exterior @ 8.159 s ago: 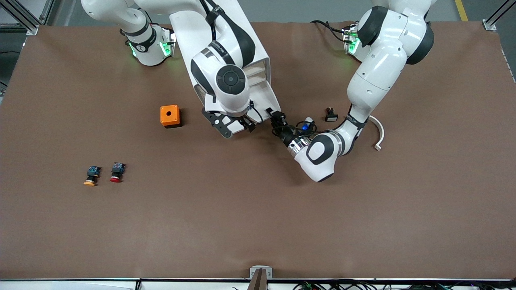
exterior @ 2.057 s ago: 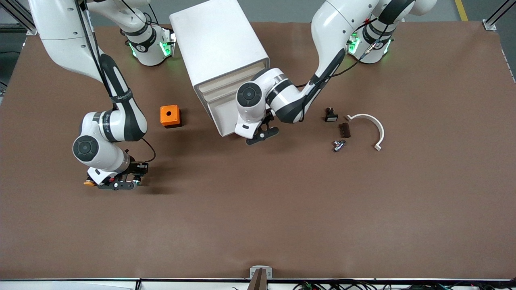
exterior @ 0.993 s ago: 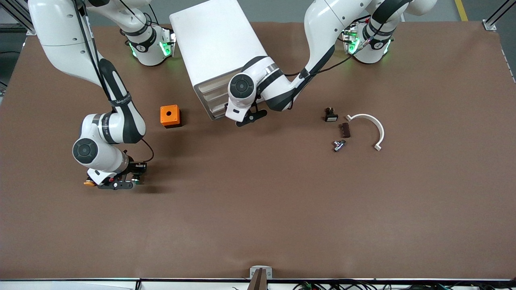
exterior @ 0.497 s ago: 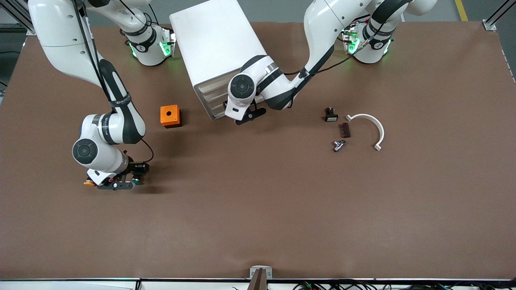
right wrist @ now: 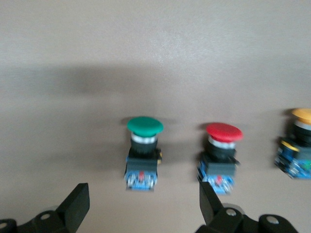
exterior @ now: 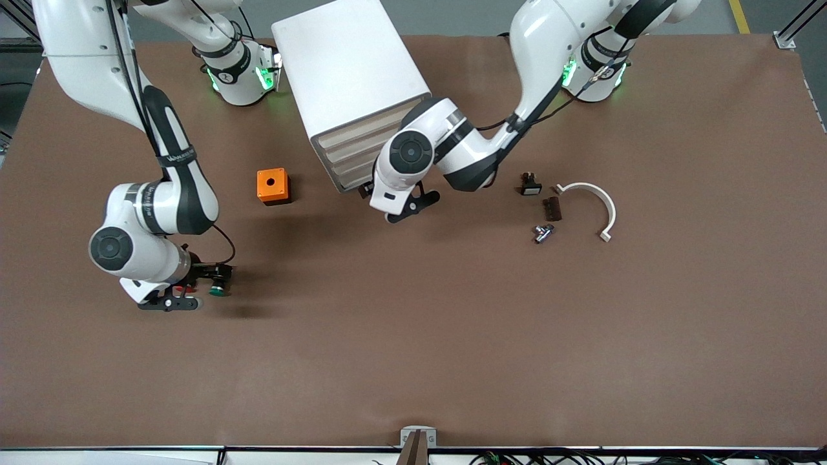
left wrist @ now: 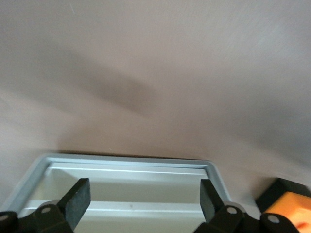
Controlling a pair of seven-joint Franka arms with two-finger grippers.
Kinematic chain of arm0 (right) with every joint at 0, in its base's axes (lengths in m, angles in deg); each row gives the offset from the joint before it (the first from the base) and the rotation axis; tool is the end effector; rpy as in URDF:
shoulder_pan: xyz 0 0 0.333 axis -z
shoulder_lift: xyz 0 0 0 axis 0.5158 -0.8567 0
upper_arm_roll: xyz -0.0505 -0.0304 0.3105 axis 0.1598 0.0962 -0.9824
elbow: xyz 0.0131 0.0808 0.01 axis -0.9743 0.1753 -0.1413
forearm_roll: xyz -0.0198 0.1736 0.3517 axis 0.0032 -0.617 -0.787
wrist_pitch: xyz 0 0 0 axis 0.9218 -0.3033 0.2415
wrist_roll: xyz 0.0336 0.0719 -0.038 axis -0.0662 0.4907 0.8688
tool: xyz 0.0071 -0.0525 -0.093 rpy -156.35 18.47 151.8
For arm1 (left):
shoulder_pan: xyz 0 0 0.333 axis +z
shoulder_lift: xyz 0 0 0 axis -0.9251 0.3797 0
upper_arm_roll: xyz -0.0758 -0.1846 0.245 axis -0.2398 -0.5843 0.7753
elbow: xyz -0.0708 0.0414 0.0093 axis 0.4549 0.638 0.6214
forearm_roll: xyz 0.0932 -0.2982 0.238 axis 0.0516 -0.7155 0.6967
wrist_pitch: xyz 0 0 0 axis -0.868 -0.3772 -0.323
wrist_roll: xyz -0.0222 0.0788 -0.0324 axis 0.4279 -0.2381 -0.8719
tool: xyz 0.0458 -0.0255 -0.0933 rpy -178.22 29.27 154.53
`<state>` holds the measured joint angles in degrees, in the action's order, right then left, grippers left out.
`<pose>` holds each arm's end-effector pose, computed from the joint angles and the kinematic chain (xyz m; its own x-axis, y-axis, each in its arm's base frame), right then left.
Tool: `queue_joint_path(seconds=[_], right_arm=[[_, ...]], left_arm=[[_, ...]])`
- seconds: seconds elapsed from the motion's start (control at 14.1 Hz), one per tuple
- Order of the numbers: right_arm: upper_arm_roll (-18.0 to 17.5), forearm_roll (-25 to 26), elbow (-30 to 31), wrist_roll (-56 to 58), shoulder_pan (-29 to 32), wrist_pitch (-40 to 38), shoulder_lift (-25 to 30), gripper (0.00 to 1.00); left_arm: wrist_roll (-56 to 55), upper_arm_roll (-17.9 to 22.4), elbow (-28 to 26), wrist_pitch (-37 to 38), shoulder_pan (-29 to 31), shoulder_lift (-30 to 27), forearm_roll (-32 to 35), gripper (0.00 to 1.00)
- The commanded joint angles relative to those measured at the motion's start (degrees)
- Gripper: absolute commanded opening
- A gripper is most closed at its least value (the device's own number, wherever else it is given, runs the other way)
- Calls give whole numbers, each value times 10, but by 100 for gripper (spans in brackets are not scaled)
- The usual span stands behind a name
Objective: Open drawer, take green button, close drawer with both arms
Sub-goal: 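Open the right gripper and withdraw both grippers from the table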
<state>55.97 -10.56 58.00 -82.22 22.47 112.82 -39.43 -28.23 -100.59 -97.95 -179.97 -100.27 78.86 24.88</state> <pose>0.6376 0.0265 0.2631 0.9887 -0.0182 -0.1490 -0.0104 -0.9985 0.0535 0.4664 -0.5522 0.3250 0.8371 0.4181 -0.3527 0.4632 -0.8848 0.0505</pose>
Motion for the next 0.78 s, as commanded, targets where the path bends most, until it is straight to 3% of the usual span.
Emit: queue_joint_path(seconds=[0.0, 0.28, 0.5, 0.71], right_arm=[[-11, 8, -41, -27, 11, -112, 53, 100], [-10, 7, -99, -26, 17, -227, 100, 100], [-11, 6, -135, 0, 42, -310, 133, 100], [-10, 6, -136, 60, 83, -345, 161, 100]], left_arm=[[73, 0, -11, 85, 51, -100, 10, 99], [220, -2, -12, 180, 153, -209, 5, 99], [318, -3, -15, 256, 225, -254, 4, 99], [410, -3, -18, 315, 296, -289, 5, 99]])
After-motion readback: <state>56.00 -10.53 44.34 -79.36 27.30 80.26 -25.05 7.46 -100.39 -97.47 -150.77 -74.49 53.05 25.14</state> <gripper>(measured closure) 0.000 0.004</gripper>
